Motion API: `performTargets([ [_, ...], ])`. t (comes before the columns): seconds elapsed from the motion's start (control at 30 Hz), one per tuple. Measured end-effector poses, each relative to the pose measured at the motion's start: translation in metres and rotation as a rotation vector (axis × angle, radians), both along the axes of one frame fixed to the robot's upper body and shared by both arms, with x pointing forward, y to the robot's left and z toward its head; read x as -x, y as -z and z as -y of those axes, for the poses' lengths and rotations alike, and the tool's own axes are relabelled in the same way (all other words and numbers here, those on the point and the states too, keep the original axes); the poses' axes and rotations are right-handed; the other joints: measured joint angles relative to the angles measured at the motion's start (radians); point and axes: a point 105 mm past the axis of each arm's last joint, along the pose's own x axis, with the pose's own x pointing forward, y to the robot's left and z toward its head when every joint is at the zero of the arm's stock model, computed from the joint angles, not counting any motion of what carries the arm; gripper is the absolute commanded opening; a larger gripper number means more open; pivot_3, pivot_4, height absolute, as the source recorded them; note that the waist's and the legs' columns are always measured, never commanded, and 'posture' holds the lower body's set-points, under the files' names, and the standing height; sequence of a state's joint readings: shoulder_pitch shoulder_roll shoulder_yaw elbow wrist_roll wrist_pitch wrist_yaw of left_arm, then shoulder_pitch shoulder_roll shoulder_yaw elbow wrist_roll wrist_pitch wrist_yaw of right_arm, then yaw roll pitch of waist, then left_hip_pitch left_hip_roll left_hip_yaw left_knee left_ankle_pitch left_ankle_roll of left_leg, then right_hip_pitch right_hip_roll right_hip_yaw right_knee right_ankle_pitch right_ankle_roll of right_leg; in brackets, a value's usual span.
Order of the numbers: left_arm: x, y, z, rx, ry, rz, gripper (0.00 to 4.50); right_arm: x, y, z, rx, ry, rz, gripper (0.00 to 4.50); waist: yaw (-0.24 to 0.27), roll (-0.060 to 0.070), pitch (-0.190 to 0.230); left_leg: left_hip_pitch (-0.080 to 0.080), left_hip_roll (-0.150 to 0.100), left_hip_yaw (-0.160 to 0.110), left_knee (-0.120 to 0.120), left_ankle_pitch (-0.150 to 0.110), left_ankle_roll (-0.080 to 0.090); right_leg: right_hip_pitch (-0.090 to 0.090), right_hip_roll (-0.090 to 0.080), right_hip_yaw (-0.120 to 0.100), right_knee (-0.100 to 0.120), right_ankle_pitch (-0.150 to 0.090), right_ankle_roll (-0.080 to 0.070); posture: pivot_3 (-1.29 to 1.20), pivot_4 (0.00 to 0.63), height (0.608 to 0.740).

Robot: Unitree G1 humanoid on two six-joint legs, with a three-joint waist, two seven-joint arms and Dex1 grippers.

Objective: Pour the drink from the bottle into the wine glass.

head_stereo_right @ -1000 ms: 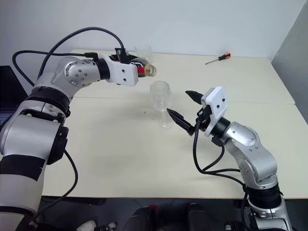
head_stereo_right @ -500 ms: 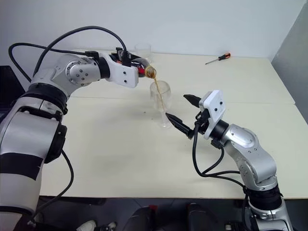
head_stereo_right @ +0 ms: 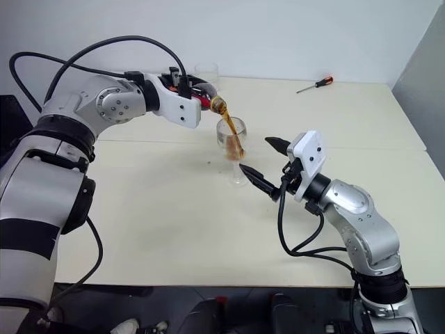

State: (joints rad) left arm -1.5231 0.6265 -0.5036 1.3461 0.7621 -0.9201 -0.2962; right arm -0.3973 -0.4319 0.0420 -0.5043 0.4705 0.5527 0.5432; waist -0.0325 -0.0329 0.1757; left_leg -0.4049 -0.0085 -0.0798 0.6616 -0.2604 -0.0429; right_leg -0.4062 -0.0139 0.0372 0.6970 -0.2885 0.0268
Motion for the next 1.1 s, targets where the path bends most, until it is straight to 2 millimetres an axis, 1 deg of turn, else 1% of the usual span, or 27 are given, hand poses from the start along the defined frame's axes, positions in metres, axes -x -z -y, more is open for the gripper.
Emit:
performTargets([
  [0.43, -0.0003, -0.0041, -0.0015, -0.004, -0.006, 0.023, 1.42, -0.0011, -0.0001, 0.0006, 0.010, 0.008, 0.007, 4.50, 0.000, 0.000, 0.000, 0.000, 0.000, 0.000, 0.000, 0.000, 0.000, 0.000, 0.000, 0.000, 0.000, 0.000, 0.000, 0.00, 0.150, 0.740],
  [1.1, -0.0007, -0.0032, -0.0022, -0.015, -0.010, 0.023, 1.42, -0.0006, 0.0000, 0.0000, 0.010, 0.002, 0.007, 4.50, 0.000, 0.000, 0.000, 0.000, 0.000, 0.000, 0.000, 0.000, 0.000, 0.000, 0.000, 0.000, 0.000, 0.000, 0.000, 0.00, 0.150, 0.740],
])
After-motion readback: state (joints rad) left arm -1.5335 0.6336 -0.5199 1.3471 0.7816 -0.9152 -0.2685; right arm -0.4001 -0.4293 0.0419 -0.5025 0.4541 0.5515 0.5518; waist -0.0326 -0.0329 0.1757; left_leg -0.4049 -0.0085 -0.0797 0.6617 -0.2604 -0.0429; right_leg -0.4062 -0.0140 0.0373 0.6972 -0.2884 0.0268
